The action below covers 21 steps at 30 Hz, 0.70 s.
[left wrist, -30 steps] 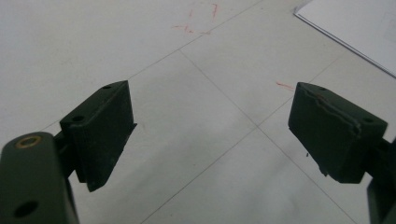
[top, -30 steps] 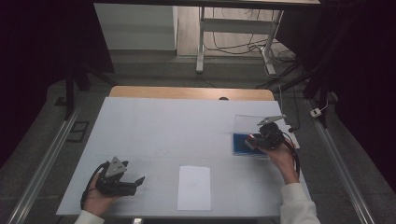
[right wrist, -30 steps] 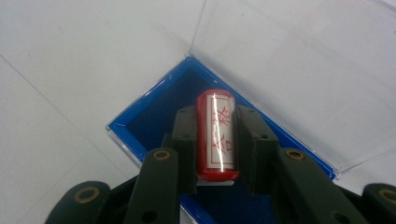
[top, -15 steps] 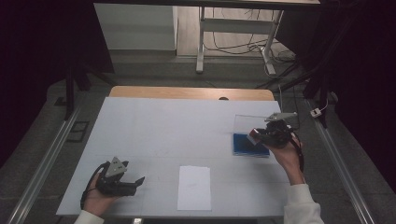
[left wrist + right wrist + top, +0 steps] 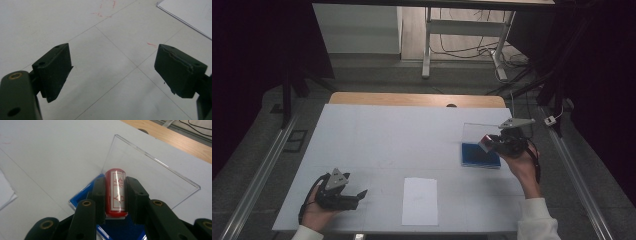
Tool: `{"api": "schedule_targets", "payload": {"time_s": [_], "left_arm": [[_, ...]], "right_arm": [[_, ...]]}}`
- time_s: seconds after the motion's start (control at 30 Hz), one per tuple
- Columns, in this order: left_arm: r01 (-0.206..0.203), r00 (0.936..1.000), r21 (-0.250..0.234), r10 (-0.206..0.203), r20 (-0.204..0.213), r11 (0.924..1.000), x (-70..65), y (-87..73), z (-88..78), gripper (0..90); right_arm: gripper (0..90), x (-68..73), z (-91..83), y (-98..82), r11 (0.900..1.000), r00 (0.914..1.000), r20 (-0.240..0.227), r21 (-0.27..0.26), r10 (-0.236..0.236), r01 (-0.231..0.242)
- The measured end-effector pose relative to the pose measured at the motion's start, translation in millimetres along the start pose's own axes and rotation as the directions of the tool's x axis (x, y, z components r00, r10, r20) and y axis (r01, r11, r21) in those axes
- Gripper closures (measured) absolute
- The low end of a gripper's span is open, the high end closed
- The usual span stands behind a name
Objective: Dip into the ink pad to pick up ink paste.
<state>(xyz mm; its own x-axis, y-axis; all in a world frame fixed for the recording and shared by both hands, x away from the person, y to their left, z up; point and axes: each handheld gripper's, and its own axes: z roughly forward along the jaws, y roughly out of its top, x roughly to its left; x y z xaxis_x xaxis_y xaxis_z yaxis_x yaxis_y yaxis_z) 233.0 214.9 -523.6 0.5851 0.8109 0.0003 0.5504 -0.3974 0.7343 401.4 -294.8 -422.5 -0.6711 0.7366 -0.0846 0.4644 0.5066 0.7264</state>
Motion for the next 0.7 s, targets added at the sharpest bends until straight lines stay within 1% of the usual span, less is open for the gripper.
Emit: {"api": "schedule_targets", "payload": {"time_s": [0.1,0.2,0.4,0.7], "left_arm": [[-0.001,1.0,0.0,0.001,0.001,1.0,0.0,0.0,-0.1,14.4],[0.0,1.0,0.0,0.0,0.001,1.0,0.3,-0.1,0.0,14.4],[-0.003,1.0,0.003,0.003,0.003,1.0,0.3,0.0,0.3,14.4],[-0.005,1.0,0.006,0.005,0.006,1.0,0.5,-0.1,0.7,14.5]], "right_arm": [[70.1,0.7,3.3,-0.2,0.999,0.9997,0.022,0.034,-0.011,0.011],[70.1,-1.3,9.0,-2.3,0.998,0.9994,0.03,0.066,-0.018,0.015],[70.1,-2.3,19.1,-5.4,0.994,0.9992,0.035,0.107,-0.021,0.017],[70.1,-5.5,30.1,-11.2,0.991,0.999,0.041,0.137,-0.018,0.012]]}}
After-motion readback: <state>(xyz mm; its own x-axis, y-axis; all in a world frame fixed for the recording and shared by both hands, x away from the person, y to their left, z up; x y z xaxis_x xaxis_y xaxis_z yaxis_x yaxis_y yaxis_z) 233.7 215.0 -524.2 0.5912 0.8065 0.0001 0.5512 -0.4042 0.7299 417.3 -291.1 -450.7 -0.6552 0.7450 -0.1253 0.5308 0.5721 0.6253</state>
